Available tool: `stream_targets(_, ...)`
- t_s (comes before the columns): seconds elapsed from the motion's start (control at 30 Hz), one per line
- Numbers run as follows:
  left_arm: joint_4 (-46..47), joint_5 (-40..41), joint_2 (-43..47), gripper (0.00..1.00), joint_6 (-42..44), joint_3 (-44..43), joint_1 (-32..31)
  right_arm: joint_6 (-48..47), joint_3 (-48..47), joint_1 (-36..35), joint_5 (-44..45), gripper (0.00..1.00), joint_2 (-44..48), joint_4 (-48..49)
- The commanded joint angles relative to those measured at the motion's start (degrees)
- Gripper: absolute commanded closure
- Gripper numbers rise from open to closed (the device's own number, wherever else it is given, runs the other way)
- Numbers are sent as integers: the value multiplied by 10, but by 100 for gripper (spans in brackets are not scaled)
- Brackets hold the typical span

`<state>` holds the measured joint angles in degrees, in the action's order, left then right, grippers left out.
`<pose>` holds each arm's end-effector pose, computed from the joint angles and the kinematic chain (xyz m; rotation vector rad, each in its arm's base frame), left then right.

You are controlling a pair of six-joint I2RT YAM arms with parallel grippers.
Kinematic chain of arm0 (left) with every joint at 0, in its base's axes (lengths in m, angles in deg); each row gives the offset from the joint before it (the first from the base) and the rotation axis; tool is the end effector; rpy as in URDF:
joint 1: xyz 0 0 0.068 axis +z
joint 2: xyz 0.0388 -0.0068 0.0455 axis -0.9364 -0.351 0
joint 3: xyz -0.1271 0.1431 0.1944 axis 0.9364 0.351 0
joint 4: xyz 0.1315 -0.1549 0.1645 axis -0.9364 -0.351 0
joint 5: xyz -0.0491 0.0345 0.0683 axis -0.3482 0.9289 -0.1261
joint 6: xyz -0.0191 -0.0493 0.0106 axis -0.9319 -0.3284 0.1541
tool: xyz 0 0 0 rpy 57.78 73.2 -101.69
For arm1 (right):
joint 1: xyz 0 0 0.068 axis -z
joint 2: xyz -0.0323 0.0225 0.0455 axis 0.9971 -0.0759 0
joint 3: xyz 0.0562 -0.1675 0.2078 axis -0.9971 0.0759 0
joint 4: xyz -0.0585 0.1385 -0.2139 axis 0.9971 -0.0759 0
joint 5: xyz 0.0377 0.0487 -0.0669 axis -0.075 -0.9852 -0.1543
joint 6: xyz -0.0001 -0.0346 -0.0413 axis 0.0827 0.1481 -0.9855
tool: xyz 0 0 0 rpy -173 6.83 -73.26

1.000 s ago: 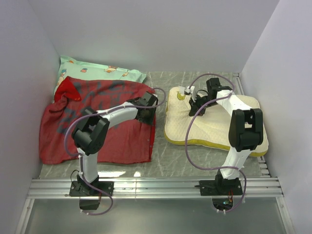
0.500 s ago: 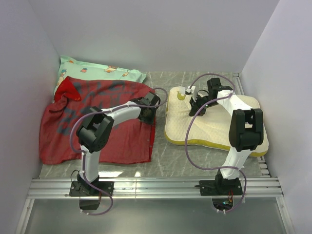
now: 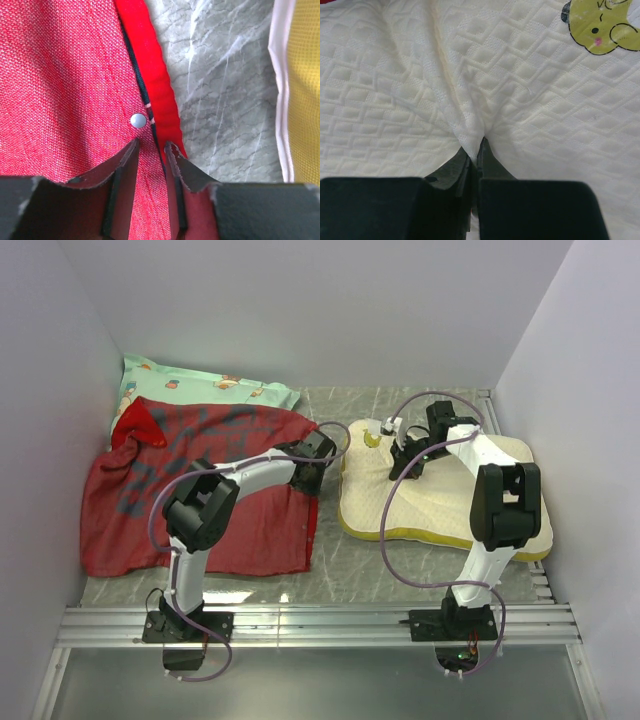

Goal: Put the pillow into the pillowcase

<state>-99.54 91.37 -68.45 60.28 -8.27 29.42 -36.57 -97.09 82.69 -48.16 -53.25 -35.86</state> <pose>0.3284 -0.2674 0.1703 0.3392 2.6157 -0.1332 0.3608 0.0435 0.2112 -1.3586 2.0379 0.7133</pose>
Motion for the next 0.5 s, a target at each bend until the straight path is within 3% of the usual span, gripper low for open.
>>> stream_targets(0.0, -8, 20, -8, 66, -6, -11, 4, -1, -2, 9, -10, 100, 7, -34)
stream_targets(0.47, -14, 24, 11, 94, 6, -6, 5, -9, -6, 9, -20, 100, 12, -50)
